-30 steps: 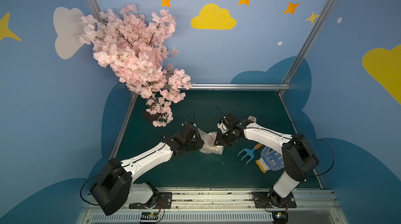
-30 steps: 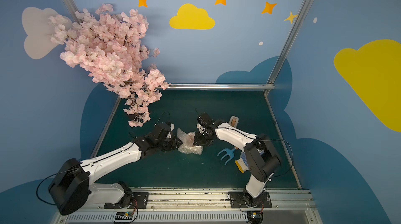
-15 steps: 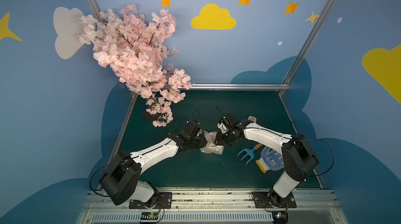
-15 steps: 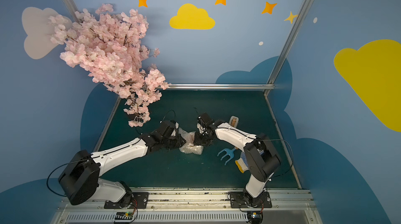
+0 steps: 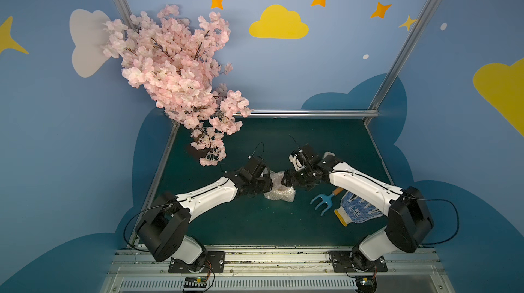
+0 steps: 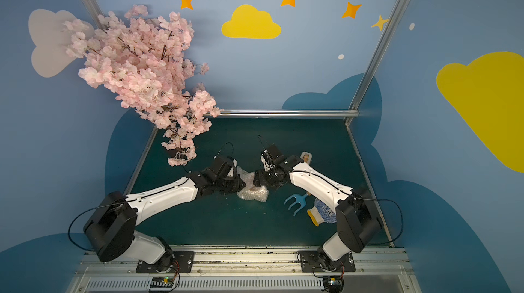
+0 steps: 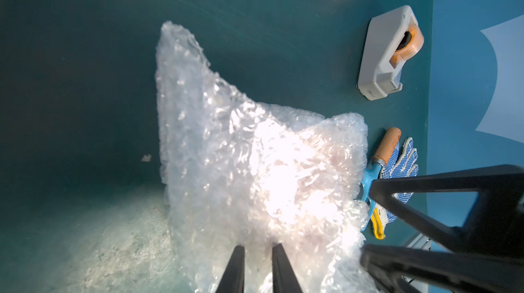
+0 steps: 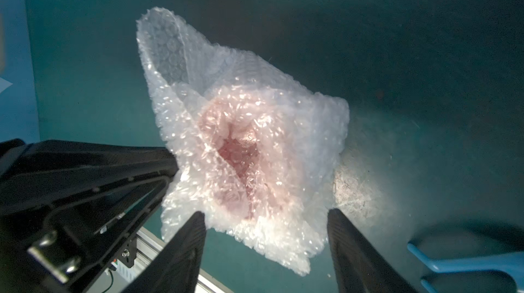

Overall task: Wrap mugs in bubble wrap
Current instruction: Wrap the mug in bubble wrap.

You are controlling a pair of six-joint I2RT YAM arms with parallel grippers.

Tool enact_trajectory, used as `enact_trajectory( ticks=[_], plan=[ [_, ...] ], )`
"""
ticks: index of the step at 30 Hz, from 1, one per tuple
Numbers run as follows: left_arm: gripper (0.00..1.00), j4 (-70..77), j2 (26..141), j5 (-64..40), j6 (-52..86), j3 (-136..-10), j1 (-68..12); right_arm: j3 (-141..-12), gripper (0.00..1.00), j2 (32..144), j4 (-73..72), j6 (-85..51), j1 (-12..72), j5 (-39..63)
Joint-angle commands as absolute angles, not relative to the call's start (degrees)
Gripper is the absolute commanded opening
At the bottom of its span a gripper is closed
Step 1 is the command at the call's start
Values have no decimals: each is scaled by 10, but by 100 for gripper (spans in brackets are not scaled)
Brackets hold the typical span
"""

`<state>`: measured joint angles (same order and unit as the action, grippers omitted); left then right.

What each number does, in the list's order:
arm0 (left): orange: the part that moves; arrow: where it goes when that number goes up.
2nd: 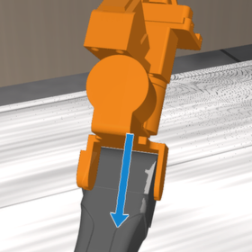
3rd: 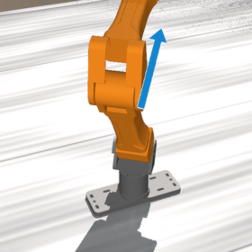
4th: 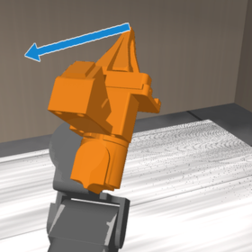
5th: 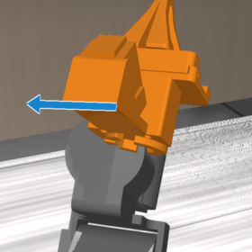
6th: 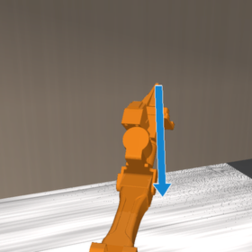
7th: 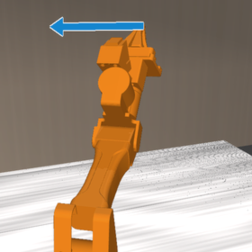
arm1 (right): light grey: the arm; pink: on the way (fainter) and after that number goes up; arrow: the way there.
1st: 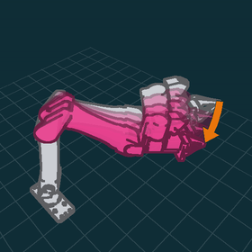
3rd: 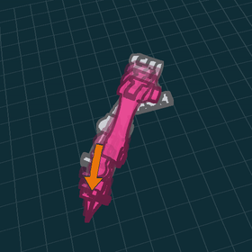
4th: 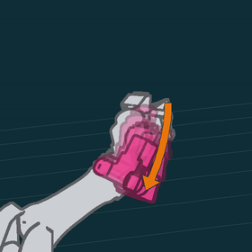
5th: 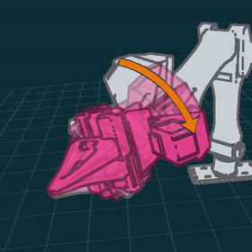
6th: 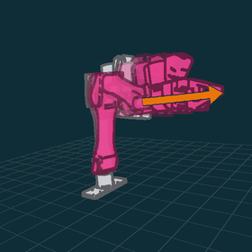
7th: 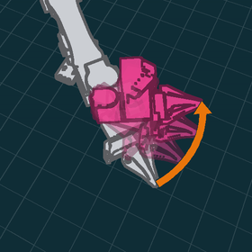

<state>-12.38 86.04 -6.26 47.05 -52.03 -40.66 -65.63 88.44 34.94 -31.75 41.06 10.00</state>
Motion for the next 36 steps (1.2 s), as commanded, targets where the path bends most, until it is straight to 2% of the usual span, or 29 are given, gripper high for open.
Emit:
enact_trajectory(
  ticks=[1,16,22,36],
  plan=[
    [19,-154,876,-70,460,-531,-412,-649,75,880,357,-316,410,92],
    [19,-160,884,-72,459,-541,-415,-621,79,814,315,-335,405,63],
    [19,-158,884,-72,460,-541,-415,-649,84,877,318,-325,406,108],
    [19,-168,860,-71,461,-550,-415,-646,85,974,279,-345,404,136]
  ],
)
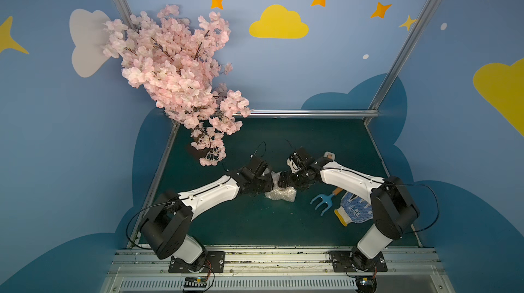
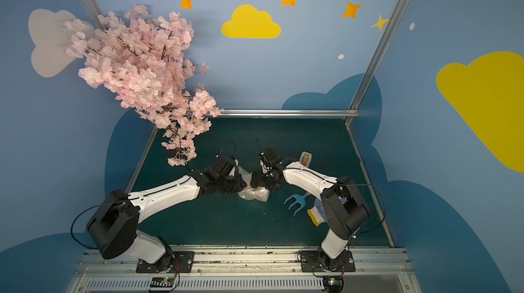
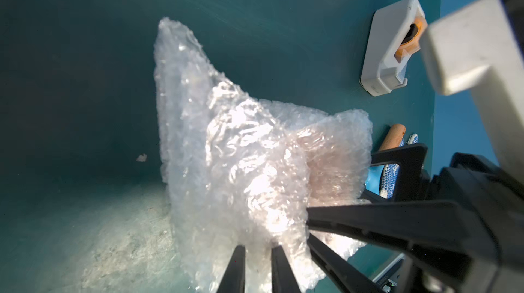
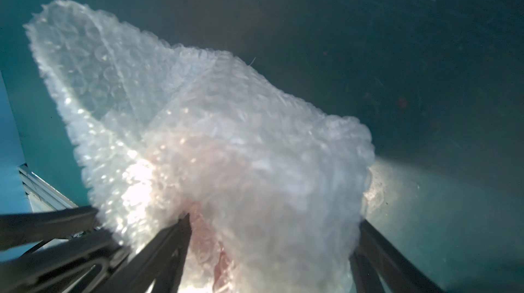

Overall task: Wrap mugs in bubble wrap
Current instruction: Wrap the mug in bubble wrap.

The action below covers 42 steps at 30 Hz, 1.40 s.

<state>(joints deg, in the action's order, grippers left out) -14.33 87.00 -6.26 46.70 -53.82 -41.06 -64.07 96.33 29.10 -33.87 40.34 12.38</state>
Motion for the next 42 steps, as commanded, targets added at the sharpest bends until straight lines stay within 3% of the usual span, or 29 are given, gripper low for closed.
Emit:
enact_trajectory(
  ticks=[1,11,17,22,42],
  plan=[
    [19,-168,852,-70,461,-551,-414,-644,85,975,278,-346,404,138],
    [33,-185,760,-13,467,-506,-396,-638,85,987,274,-347,405,142],
    [56,-150,764,-42,465,-467,-365,-641,85,992,273,-346,405,143],
    [67,-124,795,-84,452,-477,-365,-644,85,996,277,-345,405,144],
    [65,-116,893,-84,458,-491,-377,-643,85,954,283,-338,404,140]
  ],
)
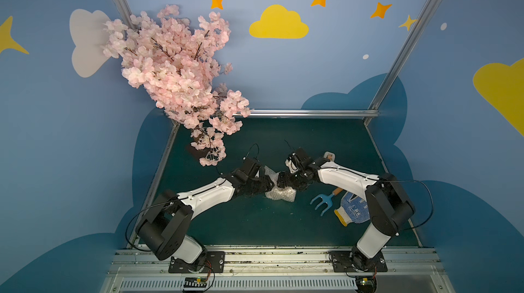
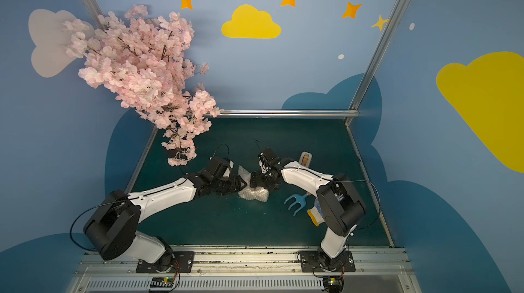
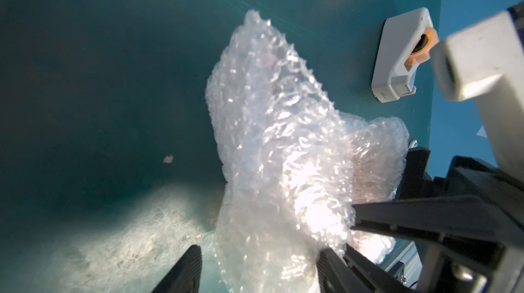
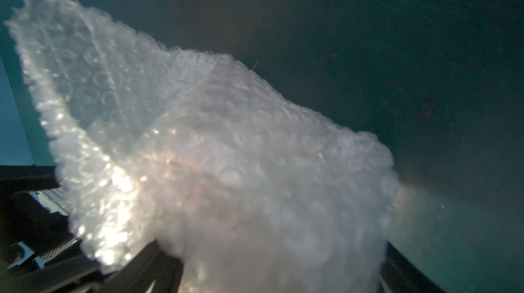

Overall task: Wrap mugs in bubble wrap
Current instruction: Wrap the mug in bubble wrap.

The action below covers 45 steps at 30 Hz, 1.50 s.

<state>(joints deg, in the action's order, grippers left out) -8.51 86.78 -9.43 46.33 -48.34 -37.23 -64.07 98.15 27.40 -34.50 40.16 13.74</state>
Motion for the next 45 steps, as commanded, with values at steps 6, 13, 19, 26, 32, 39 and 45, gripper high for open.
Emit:
enact_trajectory(
  ticks=[6,13,19,26,32,39,45],
  plan=[
    [64,-159,928,-75,447,-520,-383,-626,85,889,295,-328,392,92],
    [60,-199,971,-61,438,-553,-399,-600,85,858,296,-335,364,79],
    [52,-241,1008,-46,426,-585,-411,-595,85,859,297,-338,351,84],
    [47,-274,1035,-42,378,-620,-414,-601,85,872,292,-337,344,100],
    [44,-315,1072,-43,273,-686,-414,-625,84,887,295,-273,329,128],
    [43,-360,1124,-15,149,-776,-413,-602,84,867,254,-177,305,140],
    [43,-385,1155,-12,106,-843,-415,-591,84,886,215,-161,290,192]
  ],
)
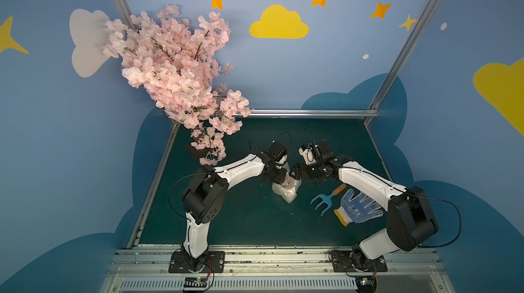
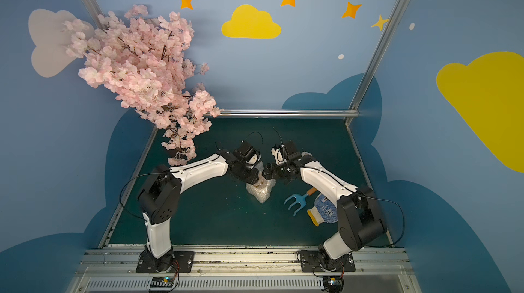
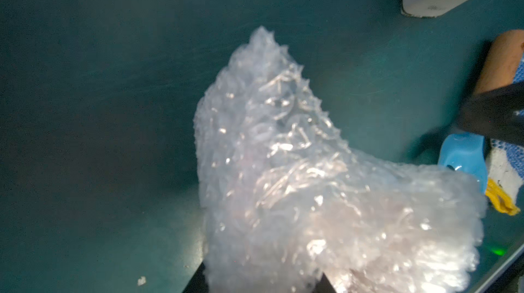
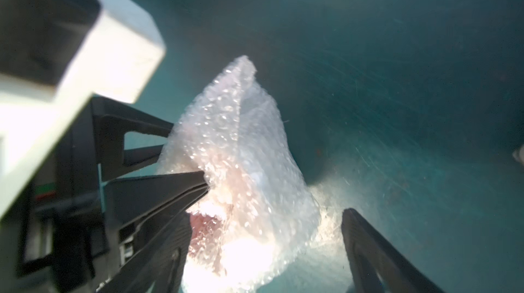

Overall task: Wrap mugs in bubble wrap
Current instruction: Wrap the mug in bubble wrap.

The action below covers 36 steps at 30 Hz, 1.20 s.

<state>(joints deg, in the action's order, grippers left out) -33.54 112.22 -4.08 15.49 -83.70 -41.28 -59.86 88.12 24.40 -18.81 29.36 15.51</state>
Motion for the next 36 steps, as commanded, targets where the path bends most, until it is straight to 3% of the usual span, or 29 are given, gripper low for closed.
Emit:
enact_trajectory(
  ticks=[1,11,16,19,25,36],
  plan=[
    [43,-388,1159,-12,104,-849,-415,-592,83,892,209,-162,289,201],
    [43,-383,1158,-19,108,-851,-416,-593,72,957,181,-187,282,196],
    [46,-365,1146,-33,123,-840,-416,-587,61,972,169,-214,282,174],
    [53,-352,1132,-40,146,-833,-411,-583,52,980,164,-238,285,169],
    [75,-317,1063,-53,200,-810,-395,-562,36,975,166,-296,309,126],
    [86,-226,943,-15,361,-678,-387,-547,41,930,211,-482,421,-27]
  ],
)
